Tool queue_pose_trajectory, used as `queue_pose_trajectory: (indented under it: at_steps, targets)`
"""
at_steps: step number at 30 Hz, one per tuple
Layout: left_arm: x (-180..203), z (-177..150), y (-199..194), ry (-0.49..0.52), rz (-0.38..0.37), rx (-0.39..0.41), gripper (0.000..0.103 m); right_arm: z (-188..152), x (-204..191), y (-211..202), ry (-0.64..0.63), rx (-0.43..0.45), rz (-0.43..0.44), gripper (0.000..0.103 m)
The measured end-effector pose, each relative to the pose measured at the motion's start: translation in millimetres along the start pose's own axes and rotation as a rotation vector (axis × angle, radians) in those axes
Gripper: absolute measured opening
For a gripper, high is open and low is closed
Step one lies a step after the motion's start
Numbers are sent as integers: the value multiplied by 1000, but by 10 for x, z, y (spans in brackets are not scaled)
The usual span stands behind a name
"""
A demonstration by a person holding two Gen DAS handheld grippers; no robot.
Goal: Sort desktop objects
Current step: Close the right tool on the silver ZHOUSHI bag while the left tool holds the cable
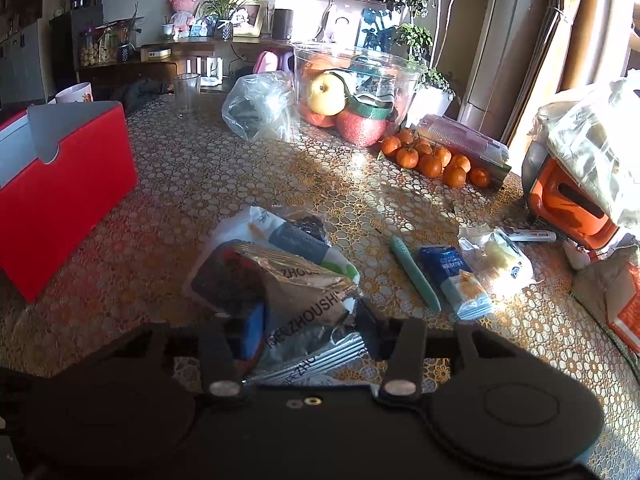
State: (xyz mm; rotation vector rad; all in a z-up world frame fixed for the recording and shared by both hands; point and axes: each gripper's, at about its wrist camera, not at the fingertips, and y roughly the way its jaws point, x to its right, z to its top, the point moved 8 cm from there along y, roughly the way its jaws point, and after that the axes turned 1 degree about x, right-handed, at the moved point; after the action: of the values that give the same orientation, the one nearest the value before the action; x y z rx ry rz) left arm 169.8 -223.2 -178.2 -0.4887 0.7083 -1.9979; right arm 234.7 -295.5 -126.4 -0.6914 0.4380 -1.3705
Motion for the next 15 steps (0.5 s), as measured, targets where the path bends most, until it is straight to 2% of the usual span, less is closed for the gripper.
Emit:
queue_pose_trajectory:
  at_steps: [15]
  targets:
    - [-108,62,-207,-22,14,18,10,53,47,-237,27,32,-15,48]
